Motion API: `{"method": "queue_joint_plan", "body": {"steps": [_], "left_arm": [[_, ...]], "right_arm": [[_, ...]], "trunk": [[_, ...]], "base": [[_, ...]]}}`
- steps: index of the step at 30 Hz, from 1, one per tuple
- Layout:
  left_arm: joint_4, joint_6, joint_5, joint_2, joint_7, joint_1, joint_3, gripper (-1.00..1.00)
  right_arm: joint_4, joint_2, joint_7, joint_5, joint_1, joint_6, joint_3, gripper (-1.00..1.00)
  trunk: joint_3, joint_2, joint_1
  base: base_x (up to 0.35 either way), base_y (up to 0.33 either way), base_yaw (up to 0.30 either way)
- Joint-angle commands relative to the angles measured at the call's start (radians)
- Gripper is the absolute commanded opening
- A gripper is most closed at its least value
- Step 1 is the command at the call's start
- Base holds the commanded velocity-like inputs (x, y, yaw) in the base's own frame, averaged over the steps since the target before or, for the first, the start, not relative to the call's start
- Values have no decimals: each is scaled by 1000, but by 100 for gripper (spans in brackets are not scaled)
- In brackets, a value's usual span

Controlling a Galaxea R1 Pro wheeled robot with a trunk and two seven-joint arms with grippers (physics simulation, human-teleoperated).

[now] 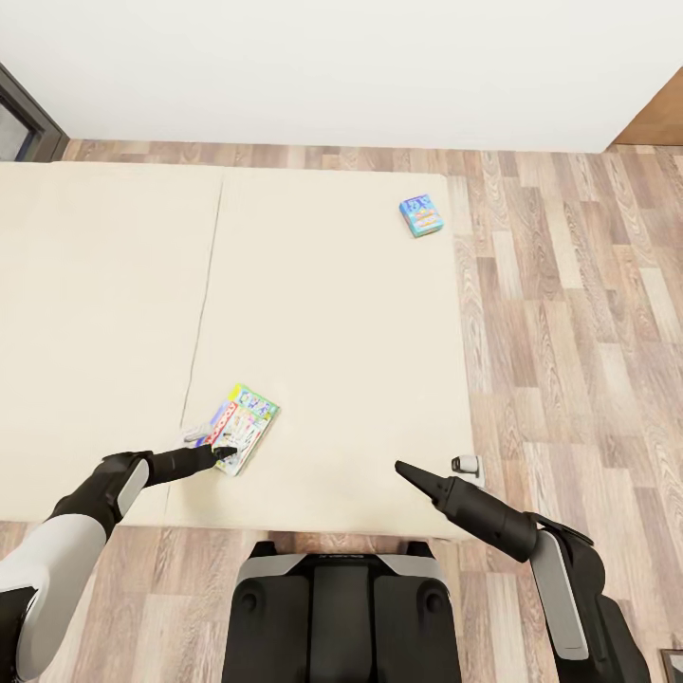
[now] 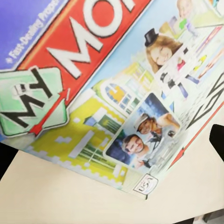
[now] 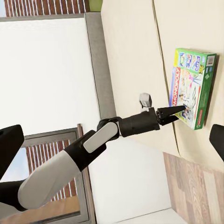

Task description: Put all the toys in the child's room - the three board games (two on the bed and one on the table), the two jigsaw puzzles on the table, and the tennis ball on the table - inside the toy box on the table in the child's room.

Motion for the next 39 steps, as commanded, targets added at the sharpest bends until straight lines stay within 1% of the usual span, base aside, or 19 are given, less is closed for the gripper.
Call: {"method": "queue_joint_plan", "body": {"steps": [1, 15, 21, 24, 26, 28, 30, 35, 39], "left_arm": [[0, 8, 7, 0, -1, 0, 2, 100], [0, 9, 6, 2, -1, 0, -2, 100], [0, 10, 3, 11, -2, 0, -4, 100], [0, 12, -1, 22, -1, 0, -2, 100], [0, 19, -2, 39, -1, -1, -1, 100], [0, 44, -1, 65, -1, -1, 1, 100], [0, 59, -1, 77, 0, -2, 1, 100], [-3, 73, -1, 86, 0, -4, 3, 100], [-19, 78, -1, 82, 4, -5, 3, 100]], "right_arm": [[0, 1, 4, 2, 0, 4, -2, 100], [0, 1, 4, -1, -1, 4, -2, 100], [0, 1, 4, 0, -1, 4, -2, 100], [0, 1, 4, 0, -1, 4, -2, 100], [0, 1, 4, 0, -1, 4, -2, 100], [0, 2, 4, 0, -1, 4, -2, 100], [0, 2, 4, 0, -1, 4, -1, 100], [0, 2, 4, -1, -1, 4, -1, 100], [0, 2, 4, 0, -1, 4, -1, 100]], "trunk": [[-1, -1, 1], [-1, -1, 1], [-1, -1, 1], [-1, -1, 1], [-1, -1, 1], [-1, -1, 1], [-1, -1, 1], [-1, -1, 1], [-1, -1, 1]], "base": [[0, 0, 0], [0, 0, 0], [0, 0, 0], [0, 0, 0], [0, 0, 0], [0, 0, 0], [0, 0, 0], [0, 0, 0], [0, 0, 0]]}}
